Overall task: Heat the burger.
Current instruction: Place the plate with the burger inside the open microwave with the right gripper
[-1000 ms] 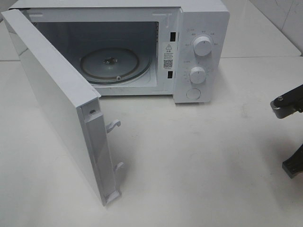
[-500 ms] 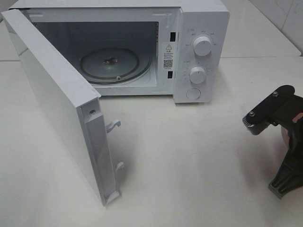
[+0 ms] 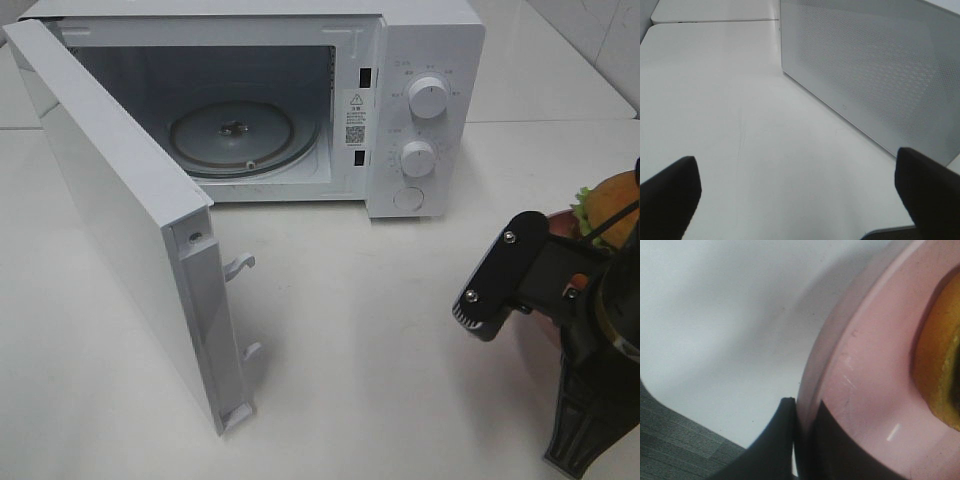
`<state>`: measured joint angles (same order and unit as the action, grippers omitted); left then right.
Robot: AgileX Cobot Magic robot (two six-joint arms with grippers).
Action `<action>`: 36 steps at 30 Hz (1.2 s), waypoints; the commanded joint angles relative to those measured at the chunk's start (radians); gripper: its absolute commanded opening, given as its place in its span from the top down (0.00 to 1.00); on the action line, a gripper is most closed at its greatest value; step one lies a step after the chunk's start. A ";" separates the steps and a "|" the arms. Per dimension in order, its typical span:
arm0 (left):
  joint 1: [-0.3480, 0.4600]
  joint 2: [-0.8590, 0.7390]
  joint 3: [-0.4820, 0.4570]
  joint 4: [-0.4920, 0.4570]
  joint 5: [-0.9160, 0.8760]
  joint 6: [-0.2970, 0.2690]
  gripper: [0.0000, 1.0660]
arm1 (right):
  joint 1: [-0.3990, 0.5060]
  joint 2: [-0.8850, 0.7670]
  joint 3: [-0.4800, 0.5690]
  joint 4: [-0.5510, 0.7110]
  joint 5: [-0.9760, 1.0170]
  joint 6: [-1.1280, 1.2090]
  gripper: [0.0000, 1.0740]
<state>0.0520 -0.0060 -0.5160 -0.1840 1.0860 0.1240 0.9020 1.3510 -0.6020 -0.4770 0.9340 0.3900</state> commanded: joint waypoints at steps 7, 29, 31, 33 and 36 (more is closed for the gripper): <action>0.000 -0.014 0.000 -0.009 -0.012 -0.004 0.08 | 0.158 -0.012 -0.001 -0.108 0.031 -0.072 1.00; 0.000 -0.014 0.000 -0.009 -0.012 -0.004 0.08 | 0.236 -0.012 -0.001 -0.117 -0.089 -0.505 1.00; 0.000 -0.014 0.000 -0.009 -0.012 -0.004 0.08 | 0.236 -0.012 -0.001 -0.123 -0.096 -0.511 1.00; 0.000 -0.014 0.000 -0.009 -0.012 -0.004 0.08 | 0.236 -0.012 -0.001 -0.142 -0.102 -0.511 1.00; 0.000 -0.014 0.000 -0.009 -0.012 -0.004 0.08 | 0.236 -0.012 -0.001 -0.138 -0.140 -0.502 1.00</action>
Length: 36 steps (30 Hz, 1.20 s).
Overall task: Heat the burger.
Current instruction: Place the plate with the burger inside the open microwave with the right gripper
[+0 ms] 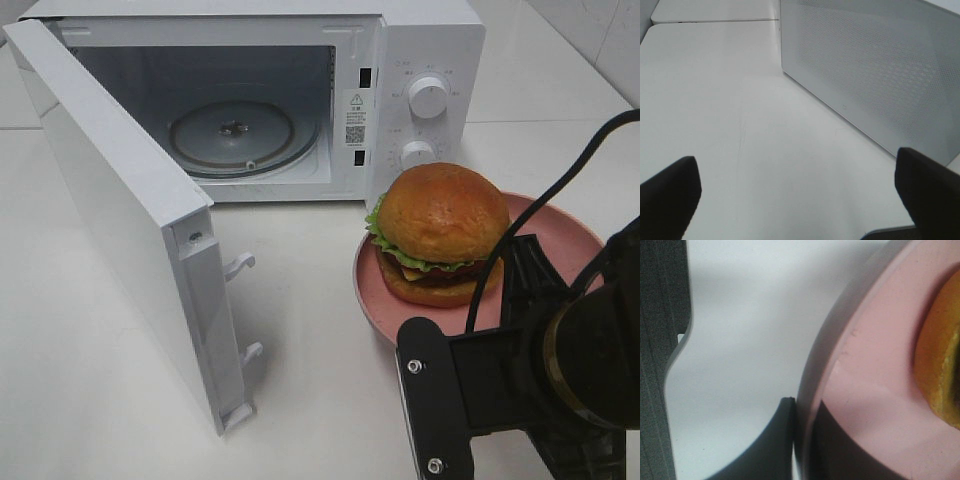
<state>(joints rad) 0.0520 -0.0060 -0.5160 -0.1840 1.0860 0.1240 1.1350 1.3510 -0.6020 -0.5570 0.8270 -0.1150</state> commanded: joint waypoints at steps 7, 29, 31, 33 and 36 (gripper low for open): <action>0.000 -0.014 0.000 -0.009 -0.012 -0.004 0.08 | 0.000 -0.012 -0.001 -0.061 -0.131 0.020 1.00; 0.000 -0.014 0.000 -0.009 -0.012 -0.004 0.08 | -0.262 -0.012 -0.001 -0.030 -0.299 -0.486 1.00; 0.000 -0.014 0.000 -0.009 -0.012 -0.004 0.08 | -0.280 -0.012 -0.001 0.003 -0.327 -0.541 1.00; 0.000 -0.014 0.000 -0.009 -0.012 -0.004 0.08 | -0.292 -0.012 -0.001 0.020 -0.341 -0.579 1.00; 0.000 -0.014 0.000 -0.009 -0.012 -0.004 0.08 | -0.349 -0.012 -0.001 0.106 -0.380 -0.740 1.00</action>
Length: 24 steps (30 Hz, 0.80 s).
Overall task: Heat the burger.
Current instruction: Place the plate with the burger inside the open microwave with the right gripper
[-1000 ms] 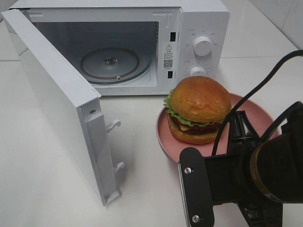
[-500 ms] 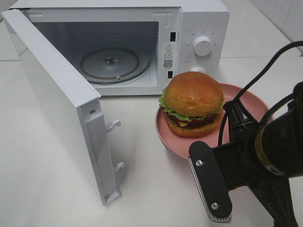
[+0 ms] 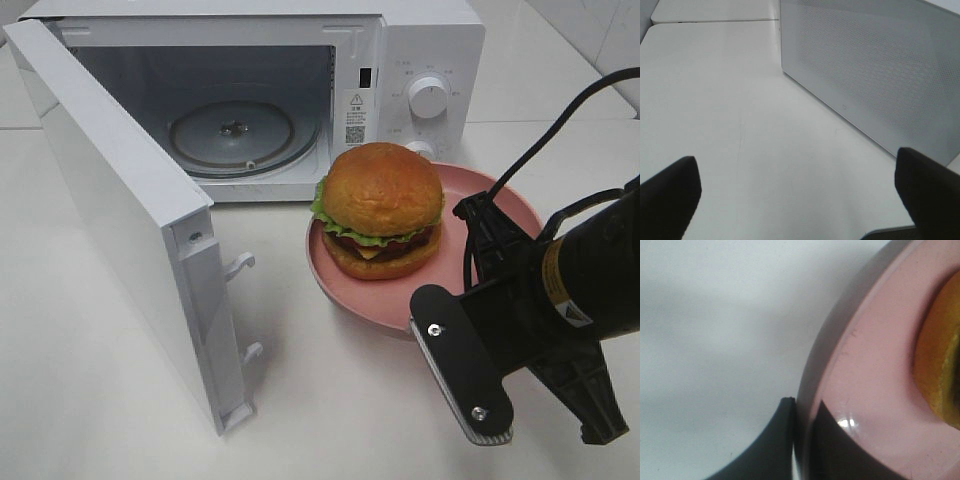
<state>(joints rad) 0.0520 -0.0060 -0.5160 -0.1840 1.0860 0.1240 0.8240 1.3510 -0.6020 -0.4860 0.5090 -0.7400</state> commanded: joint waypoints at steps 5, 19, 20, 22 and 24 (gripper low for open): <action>0.000 -0.014 0.000 -0.009 -0.012 -0.004 0.08 | -0.111 -0.012 -0.001 0.182 -0.075 -0.329 1.00; 0.000 -0.014 0.000 -0.009 -0.012 -0.004 0.08 | -0.289 -0.012 -0.049 0.440 -0.073 -0.782 1.00; 0.000 -0.014 0.000 -0.009 -0.012 -0.004 0.08 | -0.300 -0.012 -0.062 0.455 -0.071 -0.801 1.00; 0.000 -0.014 0.000 -0.009 -0.012 -0.004 0.08 | -0.300 -0.012 -0.068 0.452 -0.069 -0.801 1.00; 0.000 -0.014 0.000 -0.009 -0.012 -0.004 0.08 | -0.300 -0.012 -0.068 0.451 -0.069 -0.801 1.00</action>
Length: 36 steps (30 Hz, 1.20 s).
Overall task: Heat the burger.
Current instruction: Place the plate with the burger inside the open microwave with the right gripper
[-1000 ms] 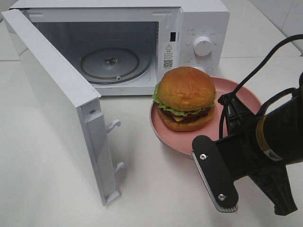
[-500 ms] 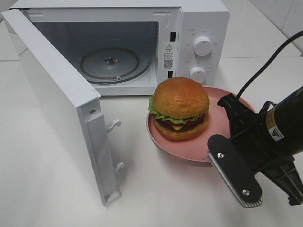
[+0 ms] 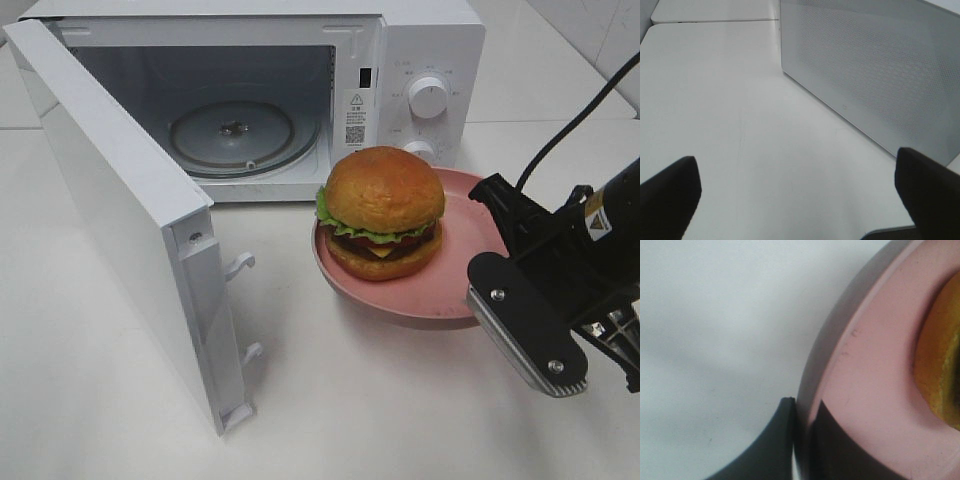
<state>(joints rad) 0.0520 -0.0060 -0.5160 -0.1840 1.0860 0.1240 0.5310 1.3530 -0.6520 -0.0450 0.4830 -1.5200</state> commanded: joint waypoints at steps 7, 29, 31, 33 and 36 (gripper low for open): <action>0.000 -0.014 0.000 -0.009 -0.012 -0.004 0.08 | -0.004 -0.008 -0.029 0.010 -0.042 -0.022 1.00; 0.000 -0.014 0.000 -0.009 -0.012 -0.004 0.08 | 0.055 0.051 -0.117 0.000 -0.048 -0.009 1.00; 0.000 -0.014 0.000 -0.009 -0.012 -0.004 0.08 | 0.055 0.062 -0.138 0.013 -0.048 -0.009 1.00; 0.000 -0.014 0.000 -0.009 -0.012 -0.004 0.08 | 0.055 0.064 -0.143 0.013 -0.049 -0.010 1.00; 0.000 -0.014 0.000 -0.009 -0.012 -0.004 0.08 | 0.055 0.080 -0.161 0.015 -0.051 -0.010 1.00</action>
<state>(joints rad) 0.0520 -0.0060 -0.5160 -0.1840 1.0860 0.1240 0.5860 1.4320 -0.7860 -0.0370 0.4850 -1.5320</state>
